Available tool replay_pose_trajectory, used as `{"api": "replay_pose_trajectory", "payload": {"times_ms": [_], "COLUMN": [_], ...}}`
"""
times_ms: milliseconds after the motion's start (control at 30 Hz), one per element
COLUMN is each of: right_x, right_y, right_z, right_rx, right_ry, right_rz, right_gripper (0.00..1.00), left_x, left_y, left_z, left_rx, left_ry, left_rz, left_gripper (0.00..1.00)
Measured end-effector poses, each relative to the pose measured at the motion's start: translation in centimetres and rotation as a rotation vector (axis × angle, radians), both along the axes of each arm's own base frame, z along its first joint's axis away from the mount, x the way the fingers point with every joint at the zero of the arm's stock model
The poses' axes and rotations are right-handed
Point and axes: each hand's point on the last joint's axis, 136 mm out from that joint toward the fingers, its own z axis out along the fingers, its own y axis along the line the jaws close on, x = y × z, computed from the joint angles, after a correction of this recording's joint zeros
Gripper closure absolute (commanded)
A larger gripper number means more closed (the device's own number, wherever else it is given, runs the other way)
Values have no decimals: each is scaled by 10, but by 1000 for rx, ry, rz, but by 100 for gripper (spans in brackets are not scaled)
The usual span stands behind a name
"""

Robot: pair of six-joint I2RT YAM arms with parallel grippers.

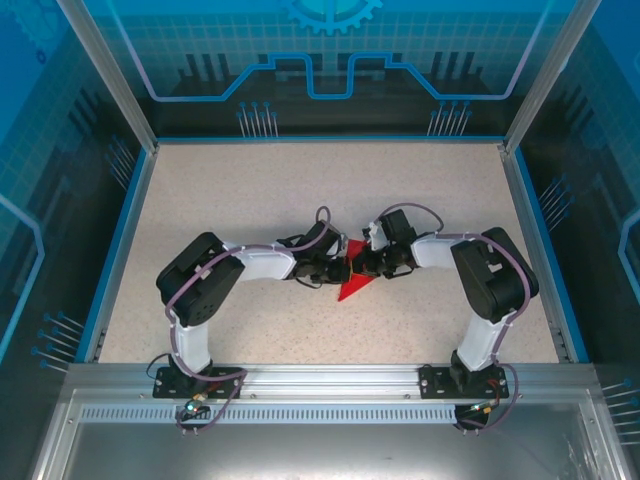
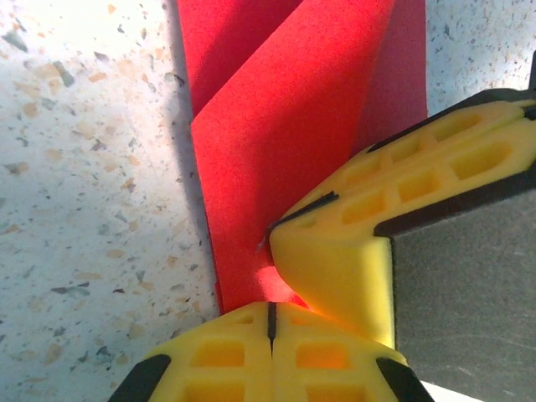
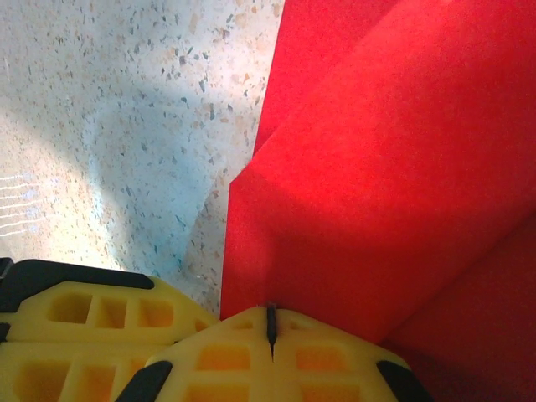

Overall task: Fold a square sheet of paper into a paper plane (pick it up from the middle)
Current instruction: Fourth fold the wing at the center of the table.

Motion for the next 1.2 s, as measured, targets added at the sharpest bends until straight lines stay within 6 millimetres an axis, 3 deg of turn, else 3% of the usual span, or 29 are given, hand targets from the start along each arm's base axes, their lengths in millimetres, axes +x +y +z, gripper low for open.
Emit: {"api": "replay_pose_trajectory", "payload": {"times_ms": [500,600,867,1067,1200], "right_x": [3,11,45,42,33], "right_y": [-5,-17,-73,-60,-48], "right_z": [0,0,6,19,10], "right_rx": [5,4,-74,-82,-97], "right_ry": [15,22,-33,-69,-48], "right_rz": [-36,-78,-260,-220,-180], "right_gripper": [100,100,100,100,100], "left_x": [-2,-3,-3,-2,-3], "left_y": [1,-1,-2,-1,-1], "left_z": [-1,-1,-2,-1,0], "left_rx": [43,43,44,50,66], "left_ry": [-11,-14,-13,-11,-16], "left_rz": [-34,-37,-38,-41,-49], "left_gripper": [100,100,100,100,100]}}
